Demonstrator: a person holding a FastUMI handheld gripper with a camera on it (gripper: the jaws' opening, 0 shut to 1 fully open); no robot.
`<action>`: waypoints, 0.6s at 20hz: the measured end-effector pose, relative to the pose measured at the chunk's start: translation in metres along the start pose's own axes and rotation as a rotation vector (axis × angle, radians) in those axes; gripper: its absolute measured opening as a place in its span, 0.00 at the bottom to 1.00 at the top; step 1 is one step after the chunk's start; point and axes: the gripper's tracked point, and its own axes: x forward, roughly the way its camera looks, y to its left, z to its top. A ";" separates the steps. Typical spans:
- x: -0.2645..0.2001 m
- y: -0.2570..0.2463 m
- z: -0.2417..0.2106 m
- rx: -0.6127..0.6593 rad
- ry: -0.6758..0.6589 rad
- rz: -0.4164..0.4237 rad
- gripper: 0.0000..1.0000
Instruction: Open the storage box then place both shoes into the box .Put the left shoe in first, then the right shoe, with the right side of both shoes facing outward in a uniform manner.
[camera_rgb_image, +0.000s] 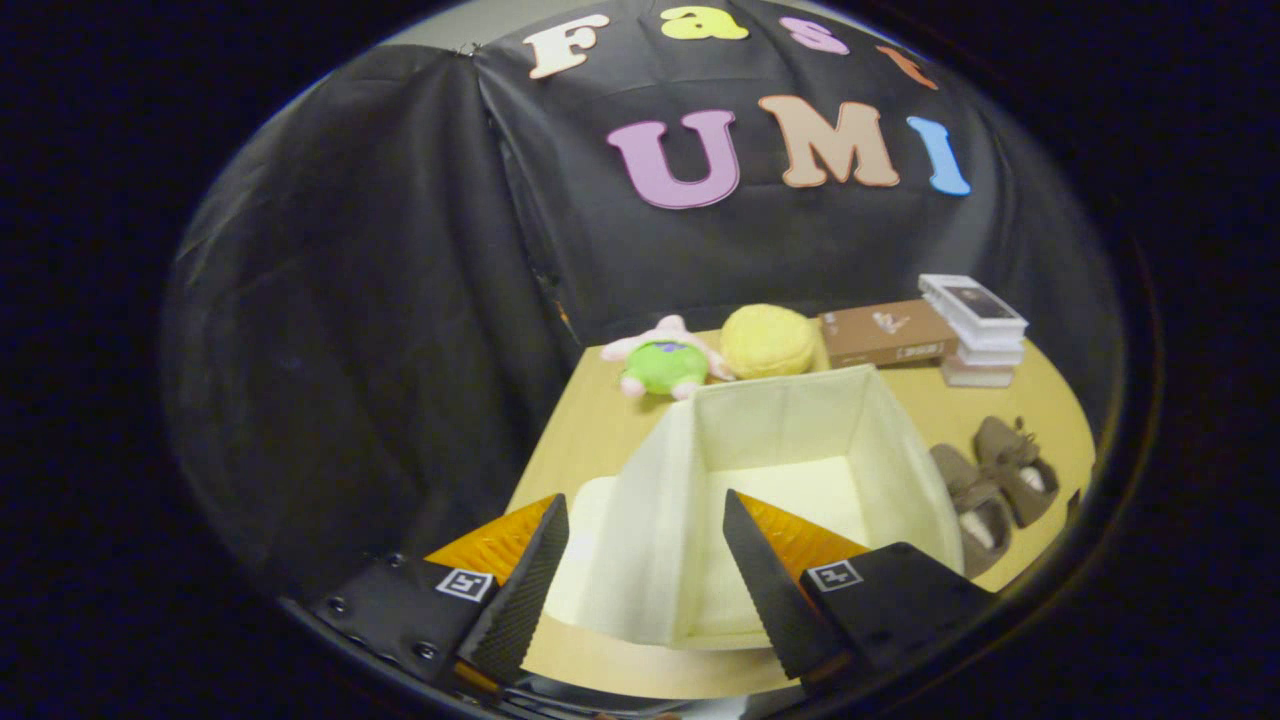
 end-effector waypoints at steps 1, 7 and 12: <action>-0.004 -0.019 0.009 -0.026 0.001 -0.044 0.98; -0.022 -0.128 0.035 -0.042 0.052 -0.242 0.98; -0.027 -0.235 0.017 -0.120 0.201 -0.443 0.98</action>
